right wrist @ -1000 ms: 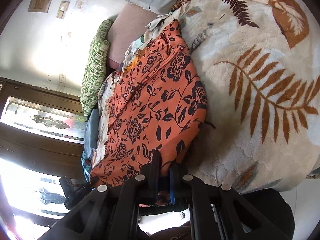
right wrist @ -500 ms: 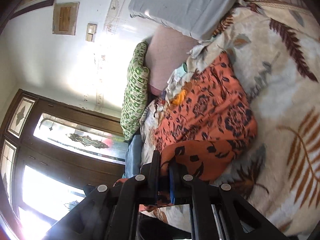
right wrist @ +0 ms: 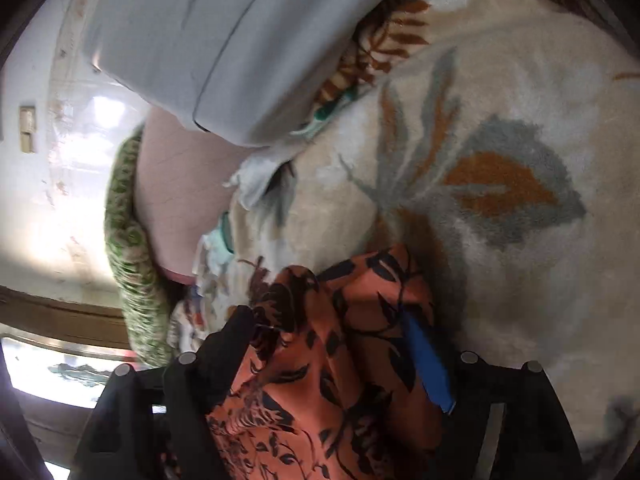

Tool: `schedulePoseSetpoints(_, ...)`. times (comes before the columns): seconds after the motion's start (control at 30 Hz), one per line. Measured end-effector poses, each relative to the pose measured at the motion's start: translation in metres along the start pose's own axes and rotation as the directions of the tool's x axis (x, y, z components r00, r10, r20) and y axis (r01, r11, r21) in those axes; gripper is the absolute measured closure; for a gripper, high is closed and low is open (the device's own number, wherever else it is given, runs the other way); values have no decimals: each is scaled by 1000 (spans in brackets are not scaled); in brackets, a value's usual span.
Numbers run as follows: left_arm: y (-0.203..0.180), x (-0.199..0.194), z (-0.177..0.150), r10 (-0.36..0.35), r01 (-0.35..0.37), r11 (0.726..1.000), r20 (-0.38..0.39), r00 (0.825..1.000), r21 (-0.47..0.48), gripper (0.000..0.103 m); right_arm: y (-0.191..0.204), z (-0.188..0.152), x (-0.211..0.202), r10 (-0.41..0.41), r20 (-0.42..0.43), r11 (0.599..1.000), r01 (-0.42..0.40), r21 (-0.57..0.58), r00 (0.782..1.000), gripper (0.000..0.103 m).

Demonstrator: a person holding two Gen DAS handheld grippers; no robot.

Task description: Fold small clothes

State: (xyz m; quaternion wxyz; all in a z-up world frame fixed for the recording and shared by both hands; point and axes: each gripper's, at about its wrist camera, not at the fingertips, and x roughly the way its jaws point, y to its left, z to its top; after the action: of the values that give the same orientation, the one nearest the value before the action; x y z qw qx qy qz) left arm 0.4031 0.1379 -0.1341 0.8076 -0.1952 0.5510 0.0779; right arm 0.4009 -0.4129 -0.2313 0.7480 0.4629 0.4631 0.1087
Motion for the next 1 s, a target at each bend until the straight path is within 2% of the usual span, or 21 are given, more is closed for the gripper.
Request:
schedulePoseSetpoints(0.07, 2, -11, 0, -39, 38, 999, 50, 998, 8, 86, 6, -3, -14, -10, 61, 997, 15, -73, 998, 24)
schedulePoseSetpoints(0.13, 5, -26, -1, -46, 44, 999, 86, 995, 25, 85, 18, -5, -34, -88, 122, 983, 106, -151, 989, 23)
schedulePoseSetpoints(0.2, 5, -51, -3, 10, -18, 999, 185, 983, 41, 55, 33, -10, -57, -80, 176, 971, 116, -207, 981, 23)
schedulePoseSetpoints(0.23, 6, -64, -3, 46, -55, 998, 248, 968, 31, 32, 42, -14, -67, -81, 207, 963, 130, -237, 975, 23)
schedulePoseSetpoints(0.27, 8, -74, -4, 63, -72, 997, 299, 952, 17, 22, 51, -20, -75, -86, 230, 952, 148, -269, 969, 23)
schedulePoseSetpoints(0.3, 10, -82, -2, 63, -71, 997, 316, 947, 15, 21, 61, -24, -79, -86, 225, 937, 156, -314, 971, 22)
schedulePoseSetpoints(0.37, 14, -90, 0, 27, -37, 999, 293, 956, 29, 21, 76, -31, -69, -155, 163, 889, 209, -408, 974, 22)
schedulePoseSetpoints(0.43, 18, -94, -7, 2, -17, 999, 279, 960, 49, 21, 87, -40, -53, -236, 125, 822, 267, -502, 964, 22)
schedulePoseSetpoints(0.5, 17, -90, -23, -12, -17, 993, 244, 970, 114, 21, 93, -45, -37, -296, 137, 746, 318, -586, 945, 22)
schedulePoseSetpoints(0.57, 16, -81, -45, -3, -41, 980, 220, 975, 193, 21, 90, -40, -15, -336, 119, 710, 334, -619, 934, 23)
schedulePoseSetpoints(0.63, 19, -70, -72, 33, -82, 964, 192, 981, 253, 21, 79, -34, 11, -383, 67, 696, 336, -634, 921, 24)
schedulePoseSetpoints(0.67, 21, -68, -86, 40, -92, 957, 191, 981, 275, 21, 74, -34, 26, -409, 42, 695, 342, -633, 911, 31)
schedulePoseSetpoints(0.7, 24, -69, -100, 54, -110, 951, 198, 979, 288, 21, 69, -36, 31, -411, 15, 705, 328, -628, 912, 39)
schedulePoseSetpoints(0.77, 29, -76, -121, 62, -129, 944, 220, 973, 303, 21, 67, -42, 30, -395, 7, 725, 317, -612, 919, 41)
schedulePoseSetpoints(0.87, 43, -92, -146, 26, -98, 956, 252, 967, 277, 21, 72, -53, 0, -333, 40, 769, 296, -566, 942, 40)
schedulePoseSetpoints(0.93, 57, -92, -156, -29, -22, 973, 218, 975, 230, 21, 74, -66, -23, -313, 33, 778, 276, -564, 949, 35)
schedulePoseSetpoints(1.0, 62, -81, -162, -71, 39, 977, 149, 986, 207, 21, 70, -83, -38, -303, -28, 786, 233, -573, 953, 33)
